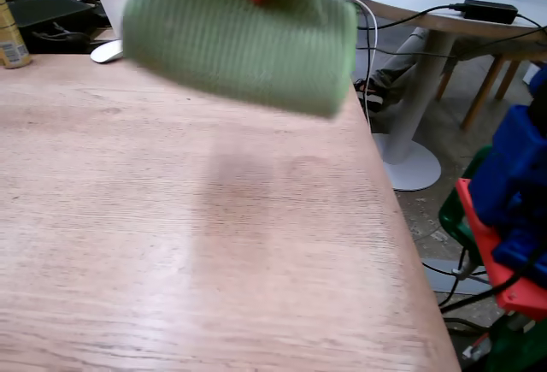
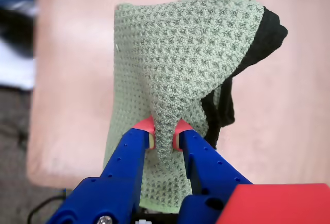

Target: Clean the table

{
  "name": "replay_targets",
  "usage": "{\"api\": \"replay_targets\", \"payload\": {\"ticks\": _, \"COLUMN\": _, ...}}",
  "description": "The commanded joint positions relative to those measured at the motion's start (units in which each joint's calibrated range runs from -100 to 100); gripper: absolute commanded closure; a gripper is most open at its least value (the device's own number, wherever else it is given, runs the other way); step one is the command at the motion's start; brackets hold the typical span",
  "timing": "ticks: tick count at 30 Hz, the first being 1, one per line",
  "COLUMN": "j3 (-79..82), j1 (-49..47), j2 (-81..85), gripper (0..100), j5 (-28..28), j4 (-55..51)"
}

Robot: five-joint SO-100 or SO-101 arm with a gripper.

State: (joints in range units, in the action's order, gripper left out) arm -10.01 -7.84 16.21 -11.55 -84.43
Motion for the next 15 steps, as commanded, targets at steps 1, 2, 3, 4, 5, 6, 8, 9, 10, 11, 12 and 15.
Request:
{"api": "replay_targets", "payload": {"ticks": 1, "j3": 8.8, "j1": -15.5, "j2": 3.0, "gripper": 100, "j5": 3.2, "j4": 1.2}}
{"api": "replay_targets", "payload": {"ticks": 2, "j3": 10.2, "j1": -17.9, "j2": 2.3, "gripper": 100, "j5": 3.6, "j4": 1.3}}
{"api": "replay_targets", "payload": {"ticks": 3, "j3": 10.4, "j1": -19.4, "j2": 1.8, "gripper": 100, "j5": 4.0, "j4": 2.2}}
{"api": "replay_targets", "payload": {"ticks": 4, "j3": 10.4, "j1": -20.2, "j2": -2.3, "gripper": 100, "j5": 4.4, "j4": 6.8}}
{"api": "replay_targets", "payload": {"ticks": 5, "j3": 10.4, "j1": -20.9, "j2": -5.4, "gripper": 100, "j5": 4.4, "j4": 8.8}}
{"api": "replay_targets", "payload": {"ticks": 6, "j3": 10.2, "j1": -22.3, "j2": -8.4, "gripper": 100, "j5": 4.4, "j4": 10.5}}
{"api": "replay_targets", "payload": {"ticks": 8, "j3": 10.4, "j1": -24.6, "j2": -13.4, "gripper": 100, "j5": 4.4, "j4": 13.2}}
{"api": "replay_targets", "payload": {"ticks": 9, "j3": 10.4, "j1": -26.0, "j2": -15.9, "gripper": 100, "j5": 4.4, "j4": 14.6}}
{"api": "replay_targets", "payload": {"ticks": 10, "j3": 10.6, "j1": -27.2, "j2": -18.4, "gripper": 100, "j5": 4.4, "j4": 16.1}}
{"api": "replay_targets", "payload": {"ticks": 11, "j3": 10.7, "j1": -27.7, "j2": -21.2, "gripper": 100, "j5": 4.4, "j4": 17.1}}
{"api": "replay_targets", "payload": {"ticks": 12, "j3": 10.7, "j1": -27.7, "j2": -24.0, "gripper": 100, "j5": 4.4, "j4": 17.3}}
{"api": "replay_targets", "payload": {"ticks": 15, "j3": 10.6, "j1": -26.5, "j2": -32.3, "gripper": 100, "j5": 4.0, "j4": 17.4}}
